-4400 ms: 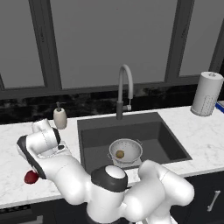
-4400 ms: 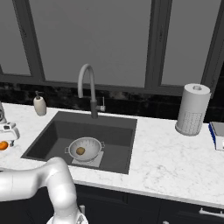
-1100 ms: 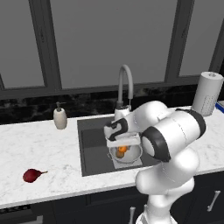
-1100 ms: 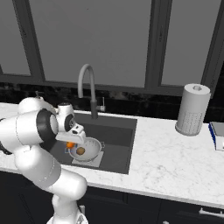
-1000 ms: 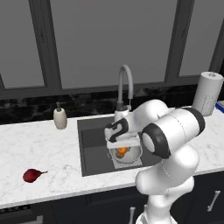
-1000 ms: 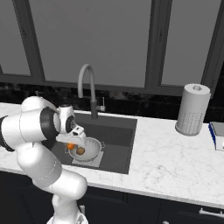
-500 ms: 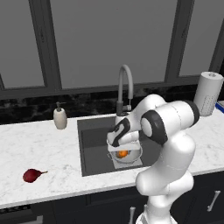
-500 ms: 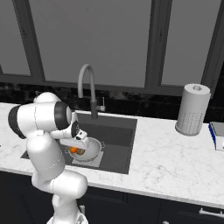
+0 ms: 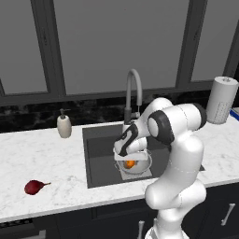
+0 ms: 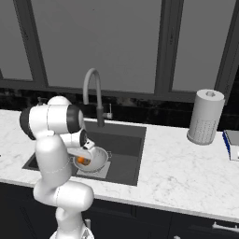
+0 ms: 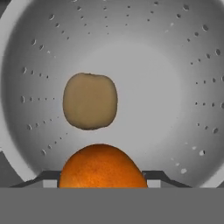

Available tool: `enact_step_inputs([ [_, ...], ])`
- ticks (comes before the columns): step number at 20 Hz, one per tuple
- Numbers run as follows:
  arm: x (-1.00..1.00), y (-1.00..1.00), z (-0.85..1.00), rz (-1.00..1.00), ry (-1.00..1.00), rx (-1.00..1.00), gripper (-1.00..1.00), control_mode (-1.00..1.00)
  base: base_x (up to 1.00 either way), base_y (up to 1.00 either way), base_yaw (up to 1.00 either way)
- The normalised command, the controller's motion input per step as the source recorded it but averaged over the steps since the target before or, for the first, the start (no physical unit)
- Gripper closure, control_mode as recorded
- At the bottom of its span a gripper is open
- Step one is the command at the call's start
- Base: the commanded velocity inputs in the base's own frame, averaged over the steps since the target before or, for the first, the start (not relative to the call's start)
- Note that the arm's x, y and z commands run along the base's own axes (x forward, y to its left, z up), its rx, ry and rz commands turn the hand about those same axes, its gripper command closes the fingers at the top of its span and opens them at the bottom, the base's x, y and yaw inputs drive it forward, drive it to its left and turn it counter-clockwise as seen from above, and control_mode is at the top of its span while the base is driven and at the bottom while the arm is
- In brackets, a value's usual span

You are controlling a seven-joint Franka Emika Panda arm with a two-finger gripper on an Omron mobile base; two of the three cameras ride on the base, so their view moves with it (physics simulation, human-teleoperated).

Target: Put the colander in the sink, put the tangerine, kiwi, pear in the colander, and turn on the sink faucet and pour water over the colander.

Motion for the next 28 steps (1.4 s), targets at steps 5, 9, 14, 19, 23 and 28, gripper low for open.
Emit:
enact_step_inputs([
  [5,0.0,-0.03,-0.4,-0.06,0.0,0.0,1.0,-1.0,0.0,0.0,0.0],
  [9,0.04,-0.02,-0.22,-0.06,0.0,0.0,1.0,-1.0,0.0,0.0,0.0],
  [14,0.07,-0.01,-0.11,-0.05,0.0,0.0,1.0,-1.0,0.0,0.0,0.0],
  [19,0.06,0.0,0.0,-0.01,0.0,0.0,-1.0,-1.0,0.0,0.0,0.0],
  [23,0.0,0.0,0.0,-0.01,0.0,0.0,-1.0,-1.0,0.0,0.0,0.0],
  [28,0.0,-0.01,0.04,-0.07,0.0,0.0,-1.0,-1.0,0.0,0.0,0.0],
])
